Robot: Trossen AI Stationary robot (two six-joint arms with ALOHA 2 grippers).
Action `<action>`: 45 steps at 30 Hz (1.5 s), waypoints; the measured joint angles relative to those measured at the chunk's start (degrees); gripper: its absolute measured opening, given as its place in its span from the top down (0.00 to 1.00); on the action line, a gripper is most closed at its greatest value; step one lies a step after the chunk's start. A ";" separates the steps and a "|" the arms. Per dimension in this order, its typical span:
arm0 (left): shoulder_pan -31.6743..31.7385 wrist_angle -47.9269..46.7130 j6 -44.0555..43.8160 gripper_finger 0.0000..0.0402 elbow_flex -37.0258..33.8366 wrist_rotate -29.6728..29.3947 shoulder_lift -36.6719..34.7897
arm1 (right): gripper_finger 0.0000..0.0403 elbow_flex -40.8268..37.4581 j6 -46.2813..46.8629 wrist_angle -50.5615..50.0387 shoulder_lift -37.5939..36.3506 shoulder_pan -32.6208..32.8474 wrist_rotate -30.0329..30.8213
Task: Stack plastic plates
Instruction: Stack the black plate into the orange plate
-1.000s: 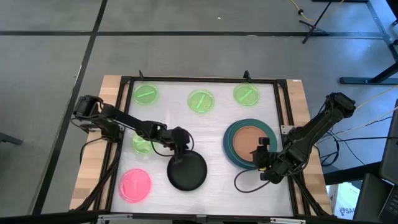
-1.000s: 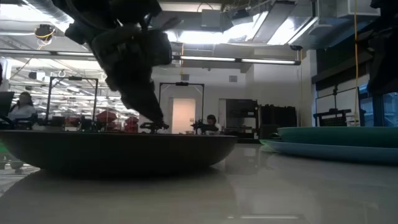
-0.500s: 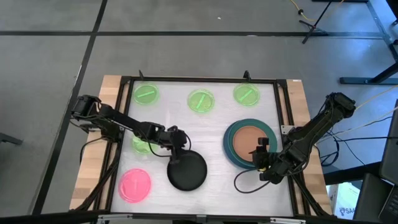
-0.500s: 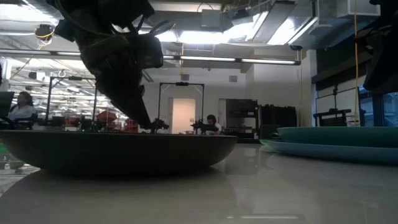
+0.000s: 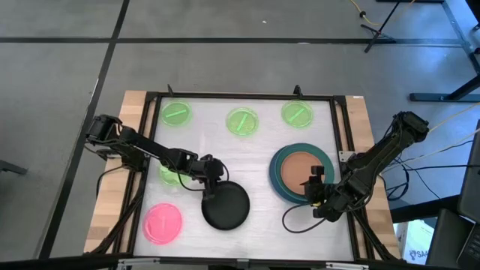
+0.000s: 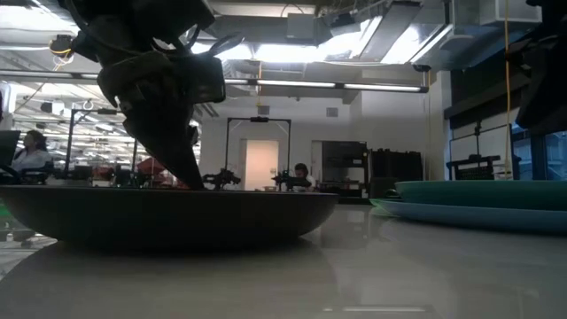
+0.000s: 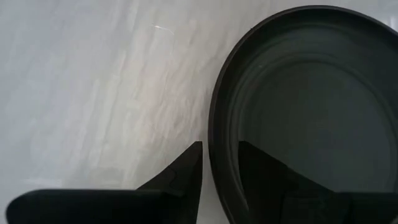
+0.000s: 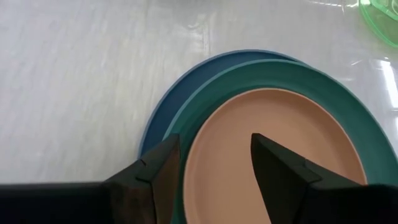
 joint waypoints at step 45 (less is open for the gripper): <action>9.76 15.57 4.71 0.99 -0.04 6.45 4.59 | 0.54 0.04 -28.43 23.24 5.59 -3.58 4.66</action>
